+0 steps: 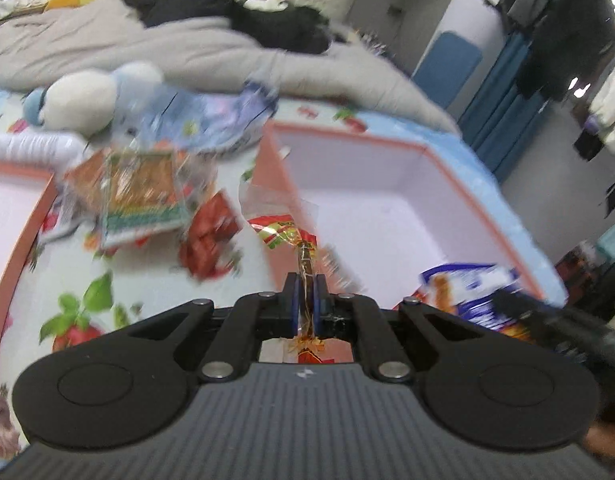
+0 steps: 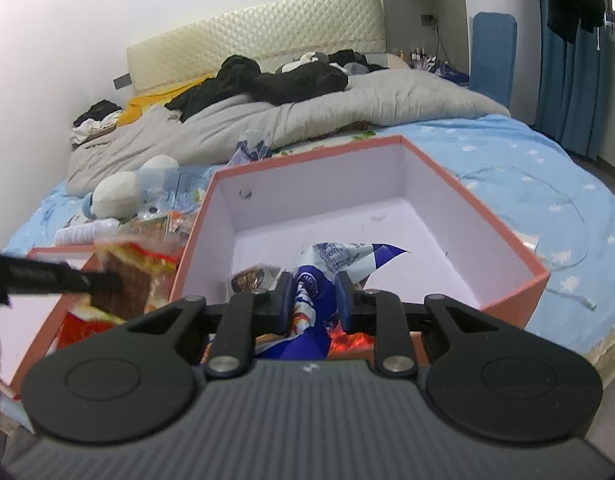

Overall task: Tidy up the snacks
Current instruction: 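Drop the sausage pack into the box with the left tool while the right tool releases the bag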

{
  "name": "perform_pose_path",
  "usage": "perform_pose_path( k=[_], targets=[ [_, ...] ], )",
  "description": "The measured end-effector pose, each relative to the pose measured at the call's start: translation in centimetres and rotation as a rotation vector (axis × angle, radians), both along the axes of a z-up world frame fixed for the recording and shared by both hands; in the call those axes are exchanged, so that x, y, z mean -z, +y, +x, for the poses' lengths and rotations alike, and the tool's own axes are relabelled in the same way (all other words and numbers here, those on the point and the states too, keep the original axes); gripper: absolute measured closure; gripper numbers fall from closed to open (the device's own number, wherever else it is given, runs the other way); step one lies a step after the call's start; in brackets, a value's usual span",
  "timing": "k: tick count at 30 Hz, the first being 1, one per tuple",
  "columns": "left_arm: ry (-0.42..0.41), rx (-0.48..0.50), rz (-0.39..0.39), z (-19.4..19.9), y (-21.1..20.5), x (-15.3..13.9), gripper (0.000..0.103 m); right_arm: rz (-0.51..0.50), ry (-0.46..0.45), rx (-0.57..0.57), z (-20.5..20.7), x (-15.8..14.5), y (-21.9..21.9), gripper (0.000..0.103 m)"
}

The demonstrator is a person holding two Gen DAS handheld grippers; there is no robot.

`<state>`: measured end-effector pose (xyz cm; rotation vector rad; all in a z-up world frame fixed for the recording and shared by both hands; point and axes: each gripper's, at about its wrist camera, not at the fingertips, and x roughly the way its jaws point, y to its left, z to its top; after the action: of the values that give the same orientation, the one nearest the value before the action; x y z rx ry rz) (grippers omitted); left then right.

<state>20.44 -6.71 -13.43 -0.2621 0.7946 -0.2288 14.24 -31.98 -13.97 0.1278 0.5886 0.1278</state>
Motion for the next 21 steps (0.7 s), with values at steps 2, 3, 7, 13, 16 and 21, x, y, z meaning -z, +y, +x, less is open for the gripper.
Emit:
perform_pose_path(
  k=[2,3,7,13,16,21],
  targets=[
    [-0.031,0.021,-0.005,0.6,-0.7,-1.8,0.096,-0.005,-0.016,0.007,0.7,-0.6,-0.4,0.077],
    [-0.046,0.031,-0.005,1.1,-1.2,-2.7,0.096,-0.01,-0.022,0.009,1.1,-0.7,-0.5,0.077],
    [-0.082,0.088,0.011,3.6,-3.6,-5.0,0.095,-0.007,-0.024,0.021,3.2,-1.3,-1.6,0.077],
    [0.015,0.141,-0.001,9.6,-6.9,-3.9,0.095,-0.019,0.025,0.038,7.2,-1.0,-3.3,0.077],
    [0.054,0.147,0.058,11.9,-8.3,-2.2,0.095,-0.021,0.066,0.039,8.8,-0.1,-4.0,0.077],
    [0.136,0.138,0.056,13.9,-8.2,0.5,0.094,-0.015,0.144,0.05,10.5,2.1,-4.4,0.076]
  ],
)
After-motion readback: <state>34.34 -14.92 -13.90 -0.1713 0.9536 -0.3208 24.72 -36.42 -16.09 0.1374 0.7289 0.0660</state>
